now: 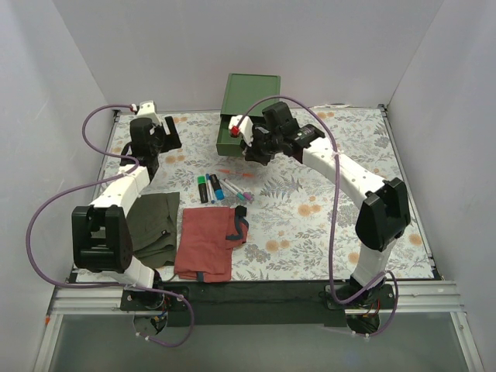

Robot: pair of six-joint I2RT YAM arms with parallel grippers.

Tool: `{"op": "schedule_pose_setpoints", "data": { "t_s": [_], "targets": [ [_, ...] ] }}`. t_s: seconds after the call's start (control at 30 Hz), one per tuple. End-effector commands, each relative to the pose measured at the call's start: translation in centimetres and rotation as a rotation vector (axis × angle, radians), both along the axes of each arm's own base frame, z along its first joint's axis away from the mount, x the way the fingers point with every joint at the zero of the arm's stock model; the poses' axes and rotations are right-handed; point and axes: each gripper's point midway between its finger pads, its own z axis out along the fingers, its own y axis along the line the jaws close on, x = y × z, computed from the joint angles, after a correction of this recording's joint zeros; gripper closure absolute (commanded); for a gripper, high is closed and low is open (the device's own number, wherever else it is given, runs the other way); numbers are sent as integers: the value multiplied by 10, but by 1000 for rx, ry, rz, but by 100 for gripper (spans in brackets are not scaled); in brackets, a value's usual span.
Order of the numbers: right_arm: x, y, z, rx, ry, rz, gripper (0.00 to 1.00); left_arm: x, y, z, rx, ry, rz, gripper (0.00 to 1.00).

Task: Sort the stationery into containers
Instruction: Close the drawer in the storage box.

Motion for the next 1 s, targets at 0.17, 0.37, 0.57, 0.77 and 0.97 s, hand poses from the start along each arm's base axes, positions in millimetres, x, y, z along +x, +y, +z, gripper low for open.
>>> {"op": "schedule_pose_setpoints", "data": {
  "t_s": [0.17,0.37,0.57,0.77,0.97],
  "targets": [
    [96,-10,19,25,-140,-237,99,-5,-7,17,-12,-27,-25,23],
    [124,-16,24,24,-212,-324,99,0,-10,10,-27,-10,-33,24],
    [147,-25,34,37,-272,-428,99,1,-12,-1,-48,13,-40,24],
    [174,-30,39,55,-322,-530,99,4,-21,-9,-75,31,-78,23],
    [185,-29,35,58,-326,-559,99,13,-25,-8,-87,32,-91,24]
  ]
}}
